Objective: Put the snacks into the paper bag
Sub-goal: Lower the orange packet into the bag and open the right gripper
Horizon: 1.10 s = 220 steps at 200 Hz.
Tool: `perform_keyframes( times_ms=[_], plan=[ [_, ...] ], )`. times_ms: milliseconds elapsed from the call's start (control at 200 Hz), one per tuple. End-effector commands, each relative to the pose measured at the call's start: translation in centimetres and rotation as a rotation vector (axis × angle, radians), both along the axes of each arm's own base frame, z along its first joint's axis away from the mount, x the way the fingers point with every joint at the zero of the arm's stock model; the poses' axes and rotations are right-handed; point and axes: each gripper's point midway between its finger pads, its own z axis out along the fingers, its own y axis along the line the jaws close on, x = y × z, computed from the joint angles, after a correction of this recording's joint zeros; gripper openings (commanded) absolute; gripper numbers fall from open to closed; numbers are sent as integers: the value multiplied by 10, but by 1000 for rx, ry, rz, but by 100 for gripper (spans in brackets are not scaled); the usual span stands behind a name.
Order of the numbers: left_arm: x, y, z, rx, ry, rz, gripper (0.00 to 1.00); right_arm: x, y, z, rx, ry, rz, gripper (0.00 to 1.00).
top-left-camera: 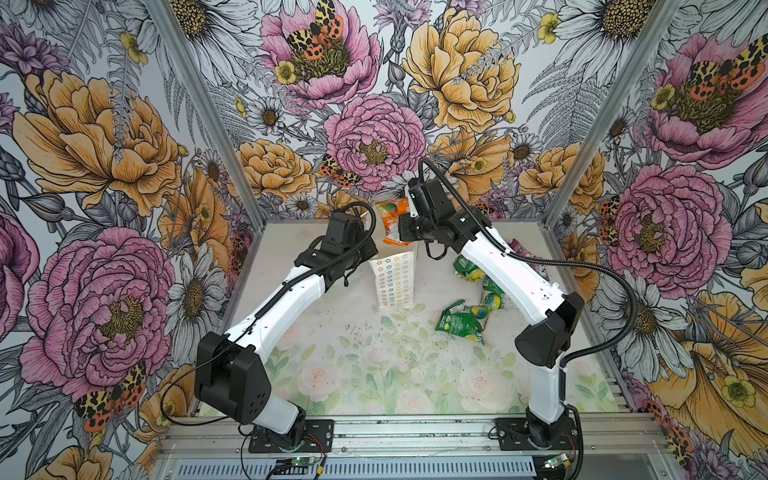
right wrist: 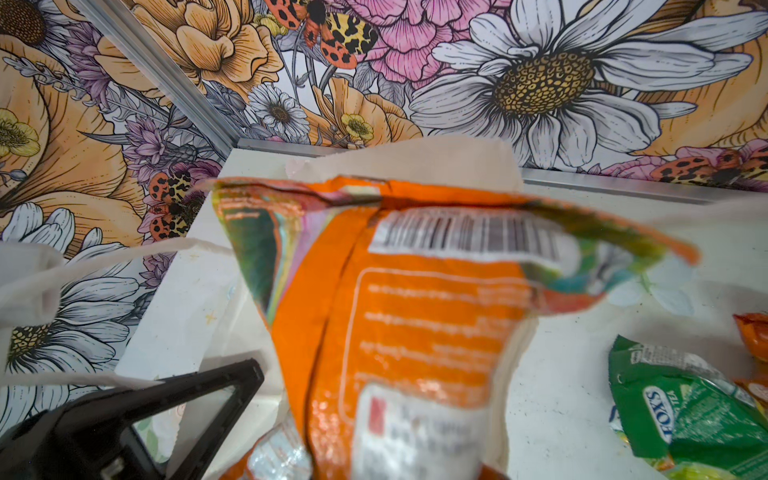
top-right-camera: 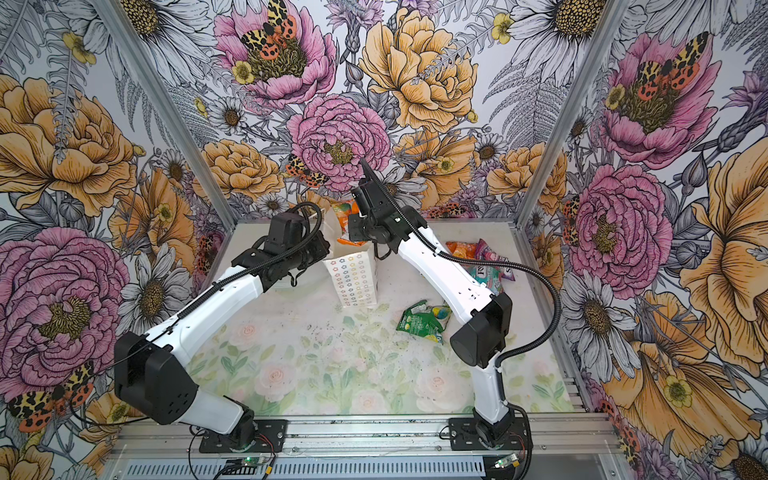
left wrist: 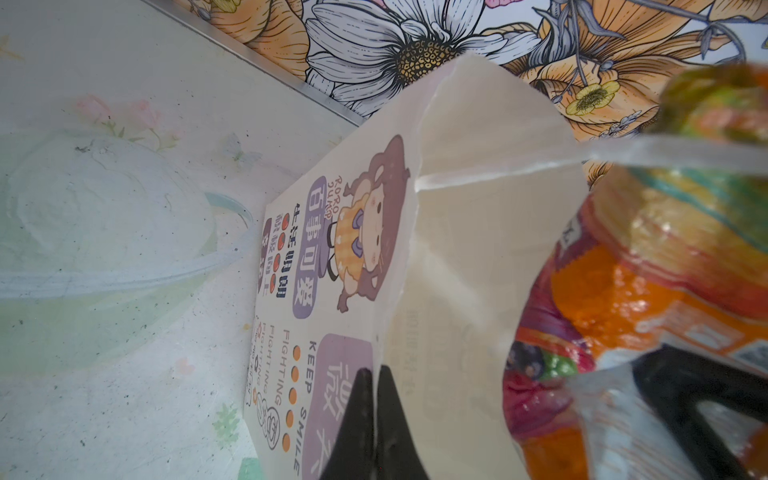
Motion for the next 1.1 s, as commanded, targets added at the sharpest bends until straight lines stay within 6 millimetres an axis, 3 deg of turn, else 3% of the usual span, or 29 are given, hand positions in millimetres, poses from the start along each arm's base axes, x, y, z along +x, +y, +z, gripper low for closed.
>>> perform_keyframes(
  times_ms=[0,290,580,816,896,1096],
  plan=[
    [6,-8,10,-25,-29,-11,0,0,4,25,33,-60,14,13],
    [6,-8,9,-24,-27,-11,0,-3,7,31,46,-63,38,36],
    [5,-7,10,-16,-32,-11,0,-13,11,54,79,-100,106,45],
    [6,-7,12,-13,-40,-17,0,-39,10,72,73,-138,237,51],
    [6,-6,13,-9,-43,-19,0,-50,2,71,51,-140,255,55],
    [6,-1,14,4,-52,-10,0,-70,-39,52,-21,-108,172,64]
  ],
)
